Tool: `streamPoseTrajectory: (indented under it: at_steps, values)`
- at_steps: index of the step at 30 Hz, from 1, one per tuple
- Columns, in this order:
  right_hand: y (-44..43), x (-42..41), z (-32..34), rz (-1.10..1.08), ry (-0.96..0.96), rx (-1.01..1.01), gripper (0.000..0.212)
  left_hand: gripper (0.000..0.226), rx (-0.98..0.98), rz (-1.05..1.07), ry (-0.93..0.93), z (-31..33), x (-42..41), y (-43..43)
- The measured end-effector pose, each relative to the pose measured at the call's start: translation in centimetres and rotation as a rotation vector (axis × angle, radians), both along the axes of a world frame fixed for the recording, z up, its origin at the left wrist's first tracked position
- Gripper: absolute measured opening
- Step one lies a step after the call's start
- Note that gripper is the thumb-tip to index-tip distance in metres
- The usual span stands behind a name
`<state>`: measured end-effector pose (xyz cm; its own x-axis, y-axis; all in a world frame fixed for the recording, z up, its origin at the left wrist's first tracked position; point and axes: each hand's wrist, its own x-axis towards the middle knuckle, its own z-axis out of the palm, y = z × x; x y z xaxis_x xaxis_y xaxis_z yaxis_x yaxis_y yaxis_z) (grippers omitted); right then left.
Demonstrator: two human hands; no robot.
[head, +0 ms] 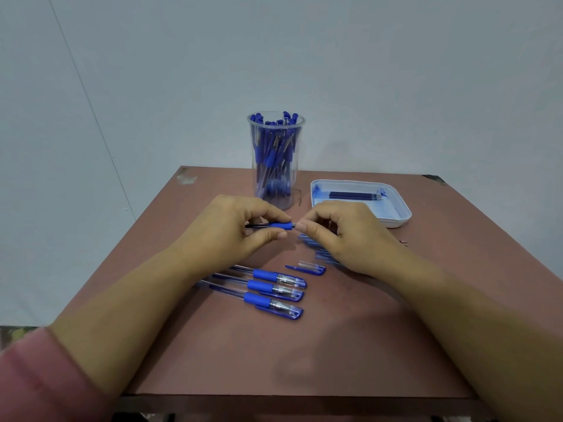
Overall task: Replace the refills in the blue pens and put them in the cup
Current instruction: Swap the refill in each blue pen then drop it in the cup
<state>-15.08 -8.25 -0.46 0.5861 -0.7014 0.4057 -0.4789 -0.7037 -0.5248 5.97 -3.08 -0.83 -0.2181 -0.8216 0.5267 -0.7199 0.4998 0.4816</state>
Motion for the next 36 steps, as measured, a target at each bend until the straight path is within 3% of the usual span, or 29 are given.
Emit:
streamPoseTrajectory:
  at_steps: [3,11,16,21,26,30,36]
  values:
    - [0.22,0.06,0.20,0.020,-0.058,0.021,0.003,0.022,-0.005,0.007,-0.012,0.00,0.07,-0.11]
    - [0.38,-0.13,0.37,-0.023,-0.075,0.078,0.019,0.026,-0.020,-0.002,-0.054,-0.31,0.38,-0.55]
    - [0.35,0.08,0.38,-0.011,-0.027,0.005,0.001,0.031,-0.028,0.017,-0.098,-0.38,0.60,-0.60]
    - [0.37,0.07,0.23,-0.016,-0.050,0.041,0.021,0.027,-0.067,0.017,-0.084,-0.27,0.51,-0.62]
    - [0.16,0.13,0.23,-0.027,-0.008,-0.006,0.006,0.031,-0.067,0.008,-0.081,-0.22,0.37,-0.56]
    - [0.47,0.01,0.47,-0.023,-0.056,-0.003,0.022,0.028,-0.086,0.012,-0.066,-0.28,0.51,-0.68]
    - [0.20,0.07,0.37,-0.048,0.023,-0.016,0.011,0.030,-0.114,0.010,-0.066,-0.40,0.60,-0.78]
